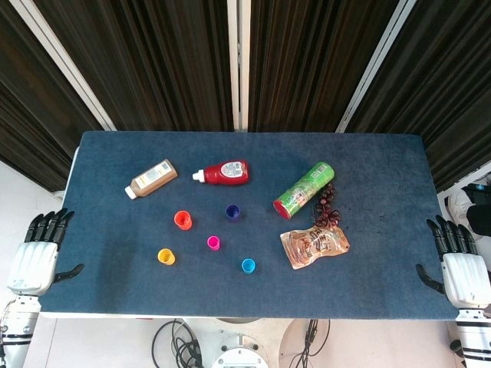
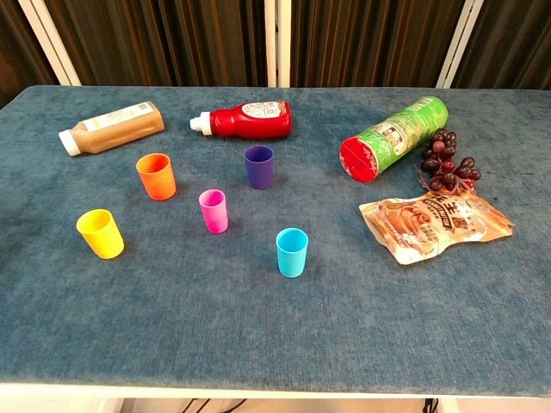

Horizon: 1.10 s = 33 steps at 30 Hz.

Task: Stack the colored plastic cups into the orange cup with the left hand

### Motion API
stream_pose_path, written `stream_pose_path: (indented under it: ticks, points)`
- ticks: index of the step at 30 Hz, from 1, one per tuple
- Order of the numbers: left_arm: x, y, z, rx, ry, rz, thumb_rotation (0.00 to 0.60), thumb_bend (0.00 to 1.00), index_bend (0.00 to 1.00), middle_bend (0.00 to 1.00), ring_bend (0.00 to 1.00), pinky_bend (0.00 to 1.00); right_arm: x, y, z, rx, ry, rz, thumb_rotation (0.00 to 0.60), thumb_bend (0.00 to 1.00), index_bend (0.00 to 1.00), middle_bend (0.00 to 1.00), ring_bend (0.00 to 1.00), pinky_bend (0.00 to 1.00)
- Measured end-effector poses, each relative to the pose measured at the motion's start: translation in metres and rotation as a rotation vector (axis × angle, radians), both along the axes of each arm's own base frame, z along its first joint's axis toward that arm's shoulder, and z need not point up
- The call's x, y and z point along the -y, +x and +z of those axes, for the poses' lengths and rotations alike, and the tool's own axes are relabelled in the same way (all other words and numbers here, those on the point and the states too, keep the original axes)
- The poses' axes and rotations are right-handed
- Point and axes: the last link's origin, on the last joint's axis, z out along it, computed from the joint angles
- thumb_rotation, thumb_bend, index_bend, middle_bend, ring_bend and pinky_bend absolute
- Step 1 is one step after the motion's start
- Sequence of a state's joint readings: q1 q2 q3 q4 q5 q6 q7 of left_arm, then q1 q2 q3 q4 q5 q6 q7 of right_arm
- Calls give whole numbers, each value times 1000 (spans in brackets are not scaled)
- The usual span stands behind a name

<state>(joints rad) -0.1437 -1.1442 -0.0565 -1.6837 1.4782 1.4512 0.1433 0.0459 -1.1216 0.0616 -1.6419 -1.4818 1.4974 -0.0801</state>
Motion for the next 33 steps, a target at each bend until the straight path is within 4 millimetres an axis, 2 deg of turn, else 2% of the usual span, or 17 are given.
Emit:
stream_pose_path:
  ticks: [10,19,22,25,29,33]
  points:
    - [3,3,-7,2,-12,-7,600,99,31,20,0,26,-4,-1,2,4,2,8,600,230,0,0,0,0]
    - [-1,20,-3,25,-23,-48,600,106,31,20,0,35,-7,-3,7,13,-8,12,600,231,0,0,0,0]
    - [-10,38,-4,44,-66,-83,600,108,32,24,0,57,-6,-3,6,7,-2,13,600,231,0,0,0,0]
    - [-25,68,-10,61,-125,-146,600,114,35,38,0,78,-5,-2,4,3,7,16,600,231,0,0,0,0]
    - [-57,113,-21,74,-191,-231,600,117,40,47,0,94,-4,0,2,3,16,20,600,240,0,0,0,0]
    - [-87,144,-35,104,-248,-242,600,131,45,48,0,99,-4,1,1,-5,23,25,600,242,0,0,0,0]
